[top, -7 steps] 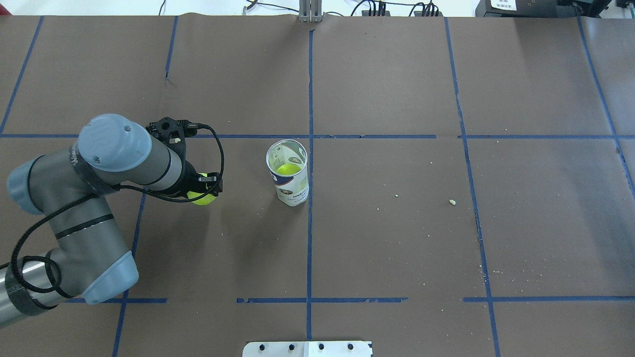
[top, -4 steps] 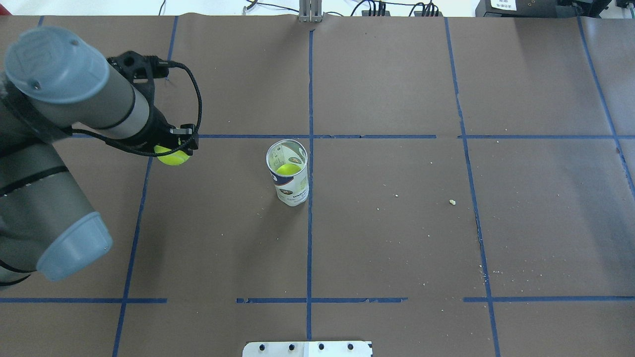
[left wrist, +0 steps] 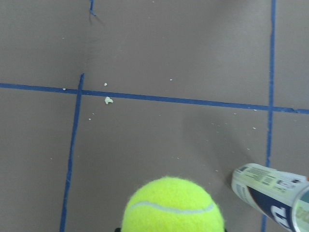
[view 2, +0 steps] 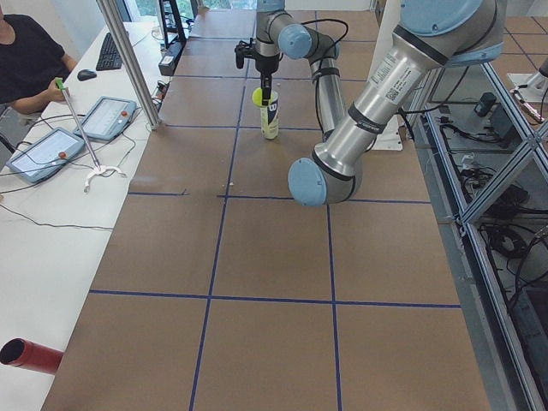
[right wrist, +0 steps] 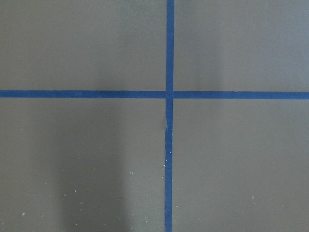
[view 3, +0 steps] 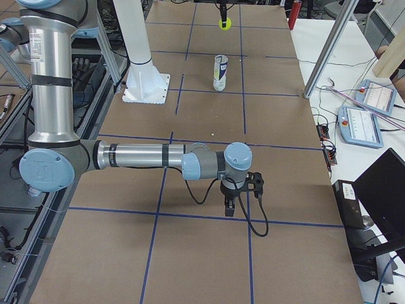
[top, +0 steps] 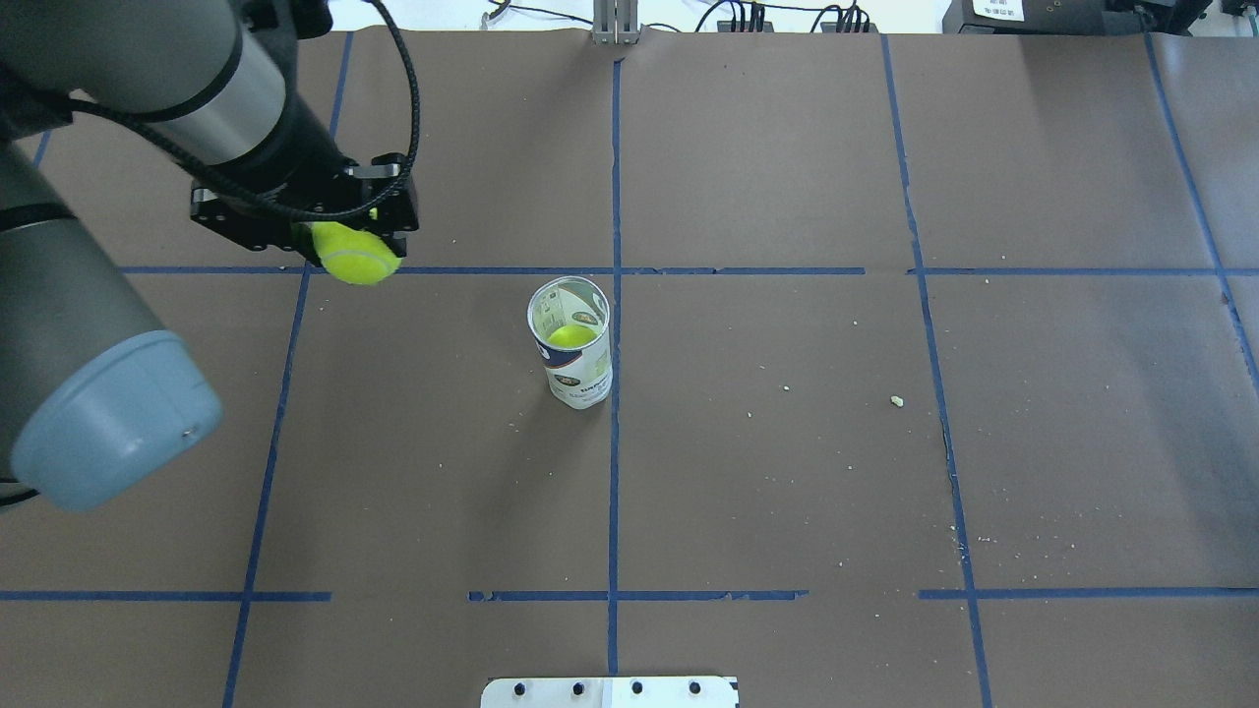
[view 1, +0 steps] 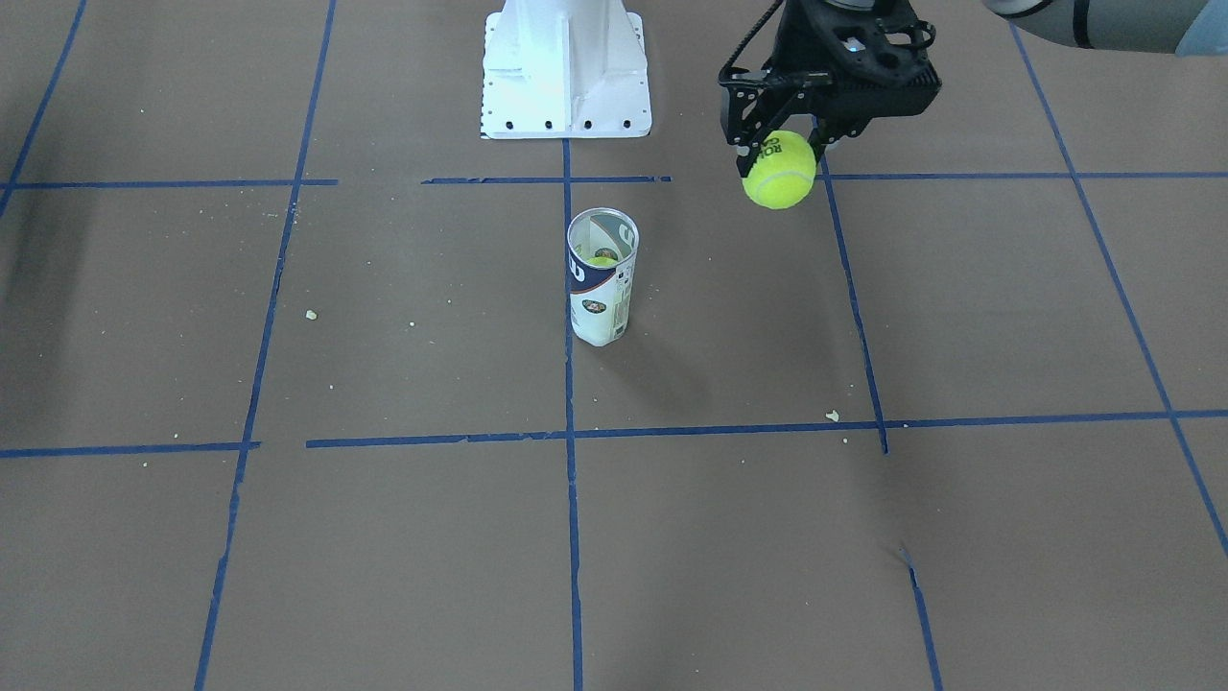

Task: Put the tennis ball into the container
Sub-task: 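Lift the ball with the left gripper and carry it over the clear cup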

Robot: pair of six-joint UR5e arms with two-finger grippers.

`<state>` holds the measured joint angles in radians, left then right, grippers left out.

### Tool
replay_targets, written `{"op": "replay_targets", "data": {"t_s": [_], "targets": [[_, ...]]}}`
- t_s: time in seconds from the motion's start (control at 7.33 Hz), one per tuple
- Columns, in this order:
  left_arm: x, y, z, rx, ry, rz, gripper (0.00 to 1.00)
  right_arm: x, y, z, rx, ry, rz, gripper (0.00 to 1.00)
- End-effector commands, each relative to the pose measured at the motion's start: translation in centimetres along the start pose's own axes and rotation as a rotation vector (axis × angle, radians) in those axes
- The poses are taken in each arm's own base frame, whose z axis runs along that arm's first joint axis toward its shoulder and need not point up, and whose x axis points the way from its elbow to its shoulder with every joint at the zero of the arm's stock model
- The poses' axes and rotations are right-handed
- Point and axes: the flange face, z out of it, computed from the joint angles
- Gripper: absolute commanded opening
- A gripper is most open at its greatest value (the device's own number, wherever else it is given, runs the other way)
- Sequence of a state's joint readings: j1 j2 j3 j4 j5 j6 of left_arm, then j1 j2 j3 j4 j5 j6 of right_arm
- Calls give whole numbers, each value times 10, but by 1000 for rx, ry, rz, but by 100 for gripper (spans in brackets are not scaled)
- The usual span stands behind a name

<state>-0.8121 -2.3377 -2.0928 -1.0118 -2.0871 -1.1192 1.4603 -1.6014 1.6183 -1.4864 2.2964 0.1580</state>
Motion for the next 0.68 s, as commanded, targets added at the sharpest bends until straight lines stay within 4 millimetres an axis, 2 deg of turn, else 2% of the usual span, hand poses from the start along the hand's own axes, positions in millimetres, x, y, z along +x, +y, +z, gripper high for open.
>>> {"op": "replay_targets", "data": {"t_s": [0.0,0.14,0.41,0.55], "targets": [[82,14,14,-75,13,-49,0,0,0,0,0,0,0,100],[106,24,43,-108,11,-27,0,-1,0,1,-1,0,-1,100],[117,19,68,-113,14,-42,0,0,0,0,0,0,0,100],[116,17,73,-110,7,-40,0,-1,0,1,-1,0,-1,100]]}}
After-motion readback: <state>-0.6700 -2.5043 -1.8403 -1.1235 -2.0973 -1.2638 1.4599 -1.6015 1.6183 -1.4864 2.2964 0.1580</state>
